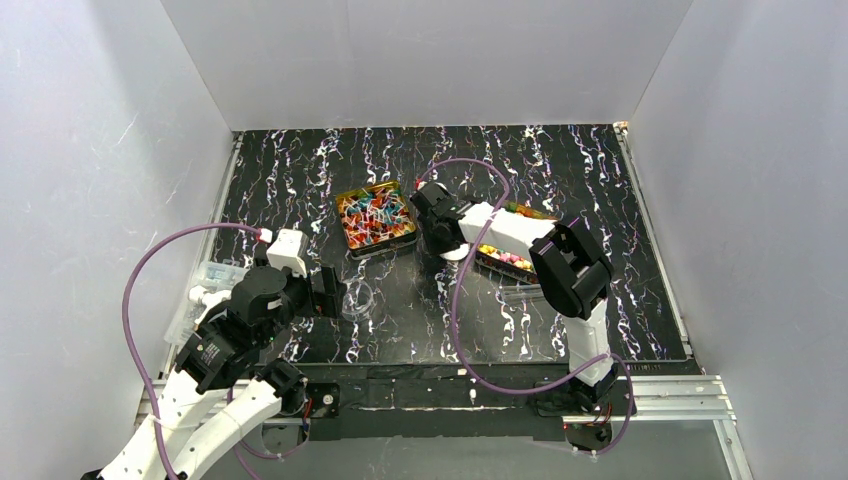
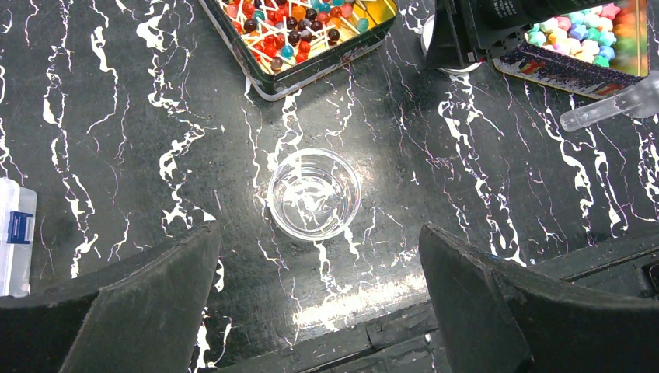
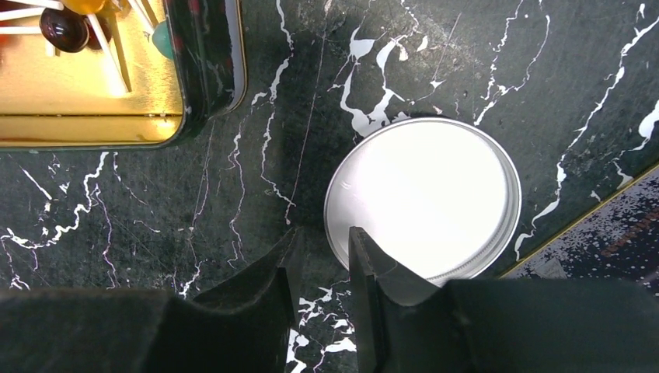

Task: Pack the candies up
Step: Pick up the bottle lid at the center of the board.

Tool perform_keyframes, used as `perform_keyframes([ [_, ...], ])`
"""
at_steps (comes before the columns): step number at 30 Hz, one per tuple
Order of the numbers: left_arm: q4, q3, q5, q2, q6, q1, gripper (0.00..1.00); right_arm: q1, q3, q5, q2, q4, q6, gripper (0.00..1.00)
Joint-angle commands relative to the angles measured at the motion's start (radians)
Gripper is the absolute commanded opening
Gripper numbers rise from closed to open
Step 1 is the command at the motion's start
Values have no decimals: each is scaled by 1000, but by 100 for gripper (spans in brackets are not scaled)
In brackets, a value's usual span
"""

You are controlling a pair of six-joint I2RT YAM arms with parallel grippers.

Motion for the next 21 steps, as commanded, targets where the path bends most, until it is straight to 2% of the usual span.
perform_keyframes([
  [1, -16, 3, -19, -6, -3, -3, 99, -5, 25, -18, 17, 27, 11, 34],
  [15, -17, 3, -20, -4, -3, -2, 99, -5, 11, -24, 28, 22, 8, 18],
  [19, -17, 3, -21, -4, -4, -2, 99, -5, -18, -38, -1, 27, 9, 3],
  [21, -19, 3, -21, -5, -4, -2, 99, -3, -35, -38, -19, 26, 11, 1],
])
